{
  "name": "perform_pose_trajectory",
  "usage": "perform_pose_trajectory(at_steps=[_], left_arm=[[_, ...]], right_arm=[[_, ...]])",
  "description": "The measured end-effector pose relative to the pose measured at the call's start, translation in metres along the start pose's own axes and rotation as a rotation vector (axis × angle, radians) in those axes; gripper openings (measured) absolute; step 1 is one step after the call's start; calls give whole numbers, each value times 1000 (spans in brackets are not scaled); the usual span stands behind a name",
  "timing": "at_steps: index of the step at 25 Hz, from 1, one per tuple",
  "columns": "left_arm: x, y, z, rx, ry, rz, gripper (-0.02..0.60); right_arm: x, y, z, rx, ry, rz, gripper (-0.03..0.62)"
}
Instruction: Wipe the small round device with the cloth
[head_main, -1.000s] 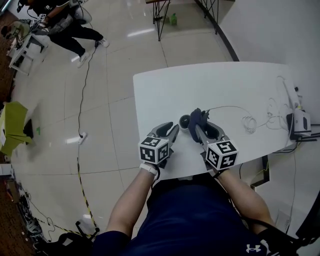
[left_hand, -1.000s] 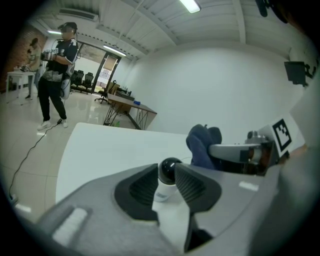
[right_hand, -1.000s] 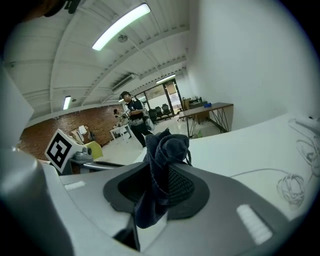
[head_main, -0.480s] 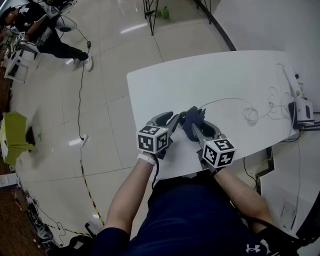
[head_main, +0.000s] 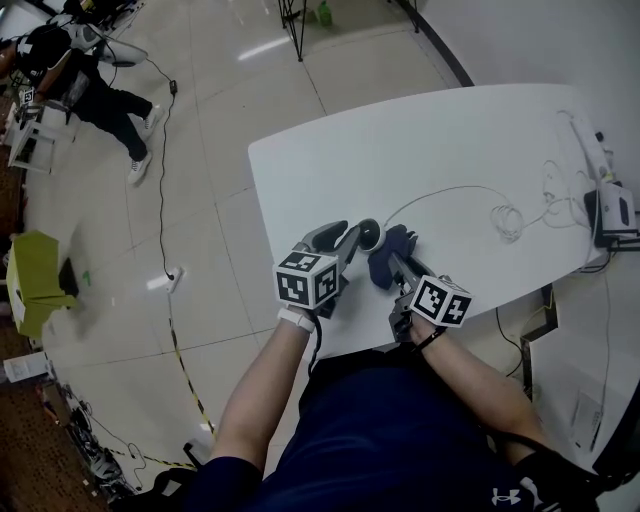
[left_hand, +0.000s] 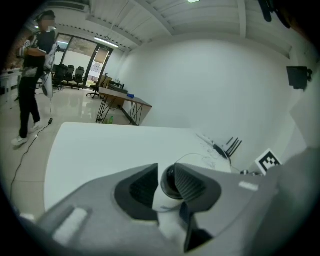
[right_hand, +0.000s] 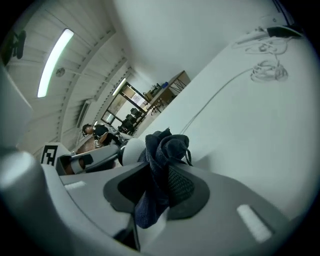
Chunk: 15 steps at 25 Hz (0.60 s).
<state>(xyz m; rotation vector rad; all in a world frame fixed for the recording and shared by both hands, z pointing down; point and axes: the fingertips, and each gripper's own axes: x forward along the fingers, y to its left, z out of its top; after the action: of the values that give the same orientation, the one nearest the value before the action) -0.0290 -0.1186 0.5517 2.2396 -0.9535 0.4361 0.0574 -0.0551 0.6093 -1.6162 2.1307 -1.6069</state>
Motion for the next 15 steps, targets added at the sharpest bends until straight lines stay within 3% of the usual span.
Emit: perform_pose_trajectory(at_steps=[9, 15], left_arm=[[0, -1, -2, 8, 5, 9, 104], [-12, 8, -8, -65, -31, 24, 104]], right_arm=[[19, -22, -13, -20, 61, -44, 101], [-5, -10, 12, -90, 27, -45, 103]])
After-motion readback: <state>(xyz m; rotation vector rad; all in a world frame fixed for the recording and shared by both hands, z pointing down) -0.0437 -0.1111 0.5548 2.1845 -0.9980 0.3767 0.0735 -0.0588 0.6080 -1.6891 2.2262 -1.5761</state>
